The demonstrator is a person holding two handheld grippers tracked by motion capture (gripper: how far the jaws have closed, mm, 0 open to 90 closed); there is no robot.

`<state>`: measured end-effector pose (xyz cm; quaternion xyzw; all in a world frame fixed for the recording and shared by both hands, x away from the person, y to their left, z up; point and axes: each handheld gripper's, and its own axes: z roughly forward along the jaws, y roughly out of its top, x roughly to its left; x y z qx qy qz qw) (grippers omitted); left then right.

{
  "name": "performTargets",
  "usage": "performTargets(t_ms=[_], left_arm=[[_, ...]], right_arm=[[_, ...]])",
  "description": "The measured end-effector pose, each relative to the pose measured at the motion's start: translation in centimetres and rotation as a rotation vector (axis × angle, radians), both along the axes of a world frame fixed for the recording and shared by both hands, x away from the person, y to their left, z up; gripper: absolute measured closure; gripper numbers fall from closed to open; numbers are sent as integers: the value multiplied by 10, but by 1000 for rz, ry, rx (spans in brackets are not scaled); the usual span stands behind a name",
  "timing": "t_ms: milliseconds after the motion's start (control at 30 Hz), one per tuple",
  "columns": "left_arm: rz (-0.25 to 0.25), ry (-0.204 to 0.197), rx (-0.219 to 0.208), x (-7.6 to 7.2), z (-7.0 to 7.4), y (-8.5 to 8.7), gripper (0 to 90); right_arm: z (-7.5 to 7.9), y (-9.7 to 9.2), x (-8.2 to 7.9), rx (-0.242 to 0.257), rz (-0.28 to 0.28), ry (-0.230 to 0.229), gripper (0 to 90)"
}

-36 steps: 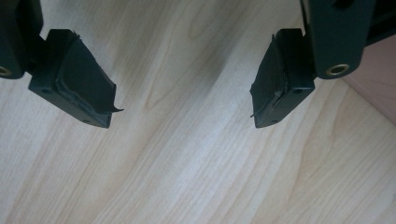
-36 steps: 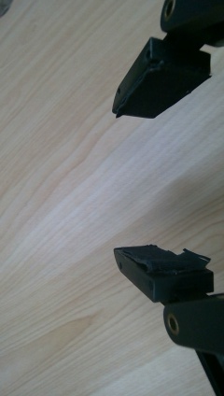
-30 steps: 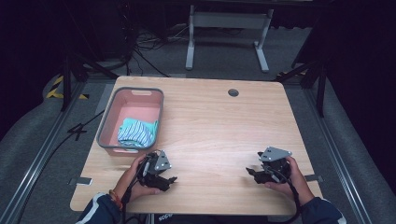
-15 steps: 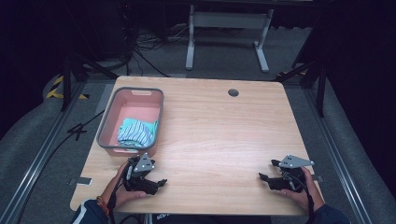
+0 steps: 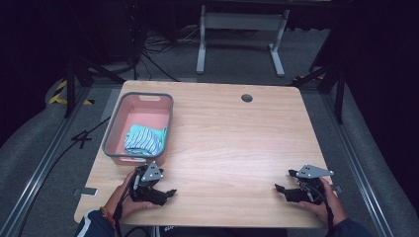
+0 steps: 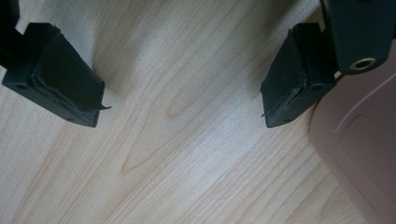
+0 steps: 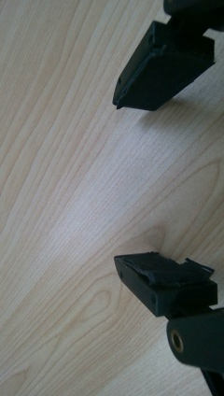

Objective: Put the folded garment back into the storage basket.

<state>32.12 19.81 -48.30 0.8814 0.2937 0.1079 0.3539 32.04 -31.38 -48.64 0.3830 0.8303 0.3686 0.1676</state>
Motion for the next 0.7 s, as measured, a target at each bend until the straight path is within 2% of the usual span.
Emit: performTargets(t_ms=[567,700], left_arm=[[0,2,3,1,0,0,126],[17,-2,12,1,0,-1,105]], right_arm=[[0,0,1,-1,5,1,193],[0,-1,1,-7,-21,8,144]])
